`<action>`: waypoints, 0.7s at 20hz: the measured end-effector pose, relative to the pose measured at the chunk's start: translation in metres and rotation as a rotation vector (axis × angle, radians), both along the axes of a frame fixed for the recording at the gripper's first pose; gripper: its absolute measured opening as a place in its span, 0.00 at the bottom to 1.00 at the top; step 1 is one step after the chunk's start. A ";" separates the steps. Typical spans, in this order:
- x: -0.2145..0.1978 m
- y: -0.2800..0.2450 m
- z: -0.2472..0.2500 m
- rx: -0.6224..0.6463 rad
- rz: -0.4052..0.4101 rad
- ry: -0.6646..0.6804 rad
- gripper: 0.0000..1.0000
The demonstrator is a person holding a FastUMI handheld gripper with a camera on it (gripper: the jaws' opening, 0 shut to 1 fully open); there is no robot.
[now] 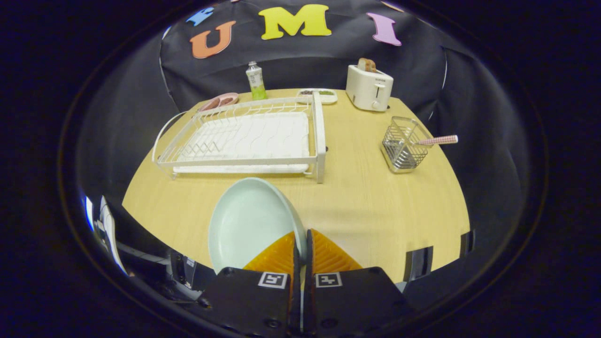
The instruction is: Take the plate from the dish rack, then take the spoon from the basket and place it into the plate.
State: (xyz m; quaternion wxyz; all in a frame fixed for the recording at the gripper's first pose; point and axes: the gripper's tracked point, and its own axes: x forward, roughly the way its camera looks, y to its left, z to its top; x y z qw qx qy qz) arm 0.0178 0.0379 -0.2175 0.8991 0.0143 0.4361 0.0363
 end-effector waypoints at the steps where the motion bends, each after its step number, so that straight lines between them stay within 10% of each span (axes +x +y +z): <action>1: 0.002 -0.002 -0.005 0.038 -0.015 0.004 0.08; 14: 0.035 -0.021 -0.062 0.079 -0.061 0.022 0.08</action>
